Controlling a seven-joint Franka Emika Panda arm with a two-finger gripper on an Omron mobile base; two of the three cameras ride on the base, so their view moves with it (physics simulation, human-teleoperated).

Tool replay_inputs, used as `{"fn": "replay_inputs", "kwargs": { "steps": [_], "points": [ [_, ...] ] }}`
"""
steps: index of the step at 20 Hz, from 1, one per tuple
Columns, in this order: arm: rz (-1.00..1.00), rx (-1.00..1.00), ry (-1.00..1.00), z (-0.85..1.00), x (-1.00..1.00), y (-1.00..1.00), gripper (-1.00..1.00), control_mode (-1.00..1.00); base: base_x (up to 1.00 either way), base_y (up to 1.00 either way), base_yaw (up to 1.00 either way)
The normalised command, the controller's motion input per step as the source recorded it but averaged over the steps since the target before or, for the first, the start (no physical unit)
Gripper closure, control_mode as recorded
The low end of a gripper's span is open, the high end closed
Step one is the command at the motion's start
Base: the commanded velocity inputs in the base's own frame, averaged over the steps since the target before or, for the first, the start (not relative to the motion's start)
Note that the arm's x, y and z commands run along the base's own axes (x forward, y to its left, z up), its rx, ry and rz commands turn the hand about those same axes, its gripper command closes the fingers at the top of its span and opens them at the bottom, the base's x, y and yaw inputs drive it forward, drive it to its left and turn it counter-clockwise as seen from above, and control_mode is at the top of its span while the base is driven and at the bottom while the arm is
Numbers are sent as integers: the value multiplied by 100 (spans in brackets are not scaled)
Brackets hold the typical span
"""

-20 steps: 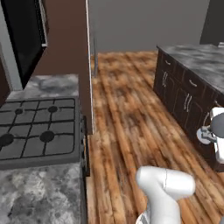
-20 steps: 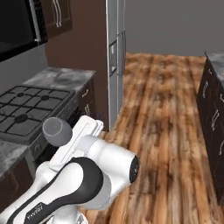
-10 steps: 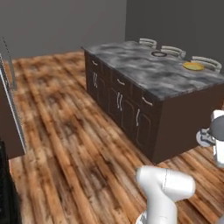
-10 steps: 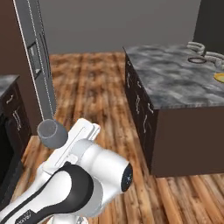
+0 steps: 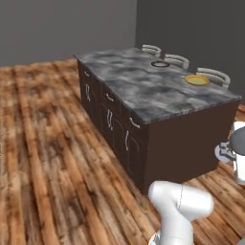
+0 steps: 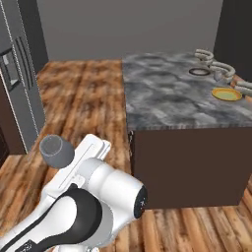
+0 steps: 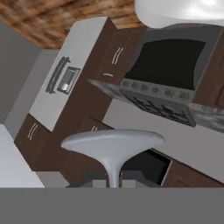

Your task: Retrieve the wine glasses from the counter and place one next to each plate.

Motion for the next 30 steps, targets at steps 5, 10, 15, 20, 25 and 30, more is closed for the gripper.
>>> {"fn": "replay_inputs", "kwargs": {
  "steps": [5, 10, 15, 20, 25, 30],
  "points": [
    [0, 0, 0, 0, 0, 0, 100, 100, 44, -100, 10],
    [0, 0, 0, 0, 0, 0, 100, 100, 35, -100, 6],
    [0, 0, 0, 0, 0, 0, 100, 100, 29, -100, 0],
    [0, 0, 0, 0, 0, 0, 100, 100, 33, -100, 0],
    [0, 0, 0, 0, 0, 0, 100, 100, 21, -96, -7],
    [0, 0, 0, 0, 0, 0, 100, 100, 34, -100, 0]
  ]
}}
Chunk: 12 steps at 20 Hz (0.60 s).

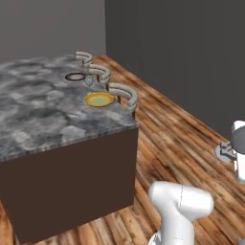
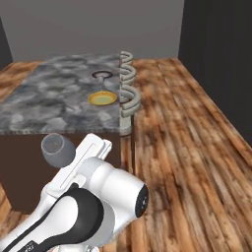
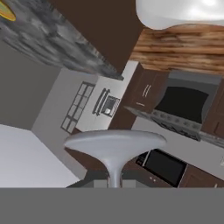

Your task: Retrieve the wine glasses from the counter and place one next to each plate.

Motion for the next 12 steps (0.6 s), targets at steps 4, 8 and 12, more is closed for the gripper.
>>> {"fn": "replay_inputs", "kwargs": {
  "steps": [4, 8, 12],
  "points": [
    [0, 0, 0, 0, 0, 0, 100, 100, 61, -100, 17],
    [0, 0, 0, 0, 0, 0, 100, 100, 59, -100, 27],
    [0, 0, 0, 0, 0, 0, 100, 100, 100, -99, 27]
  ]
}}
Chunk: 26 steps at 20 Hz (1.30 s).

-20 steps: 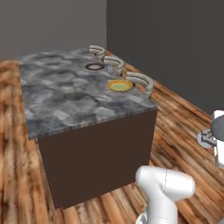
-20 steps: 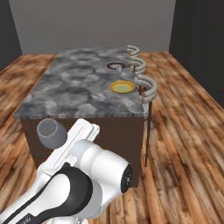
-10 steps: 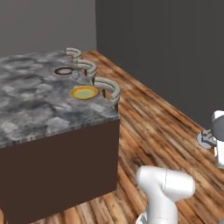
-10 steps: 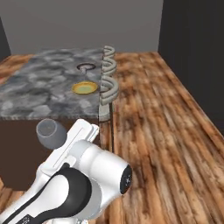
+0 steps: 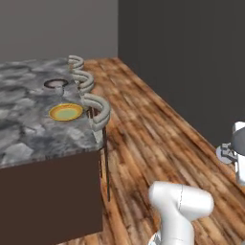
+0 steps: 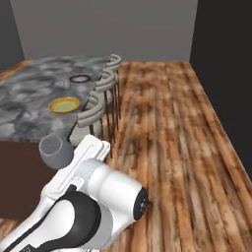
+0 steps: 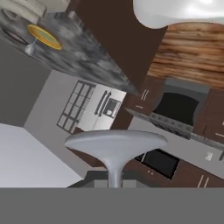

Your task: Retrieve the wine glasses from the counter and place one next to each plate.

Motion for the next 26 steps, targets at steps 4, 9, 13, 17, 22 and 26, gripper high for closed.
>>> {"fn": "replay_inputs", "kwargs": {
  "steps": [4, 9, 13, 17, 22, 26],
  "points": [
    [0, 0, 0, 0, 0, 0, 100, 100, 100, -97, 32],
    [0, 0, 0, 0, 0, 0, 100, 100, 100, -89, 33],
    [0, 0, 0, 0, 0, 0, 100, 100, 100, -83, 34],
    [0, 0, 0, 0, 0, 0, 100, 100, 100, -69, 43],
    [0, 0, 0, 0, 0, 0, 100, 100, 100, -72, 43],
    [0, 0, 0, 0, 0, 0, 100, 100, 100, -71, 44]
  ]
}}
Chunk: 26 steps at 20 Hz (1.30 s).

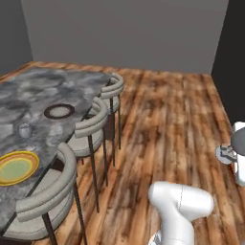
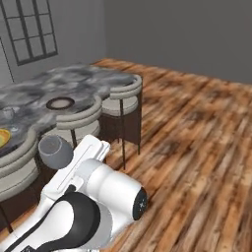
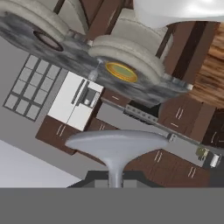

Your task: Retrieve the wine glasses from the counter and place one next to each plate.

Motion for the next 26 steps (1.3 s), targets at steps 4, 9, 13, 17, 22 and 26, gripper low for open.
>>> {"fn": "replay_inputs", "kwargs": {
  "steps": [4, 9, 13, 17, 22, 26],
  "points": [
    [0, 0, 0, 0, 0, 0, 100, 100, 92, -60, 55],
    [0, 0, 0, 0, 0, 0, 100, 100, 54, -51, 69],
    [0, 0, 0, 0, 0, 0, 100, 100, 13, -59, 69],
    [0, 0, 0, 0, 0, 0, 100, 100, 11, -41, 78],
    [0, 0, 0, 0, 0, 0, 100, 100, 30, -34, 81],
    [0, 0, 0, 0, 0, 0, 100, 100, 50, -68, 63]
  ]
}}
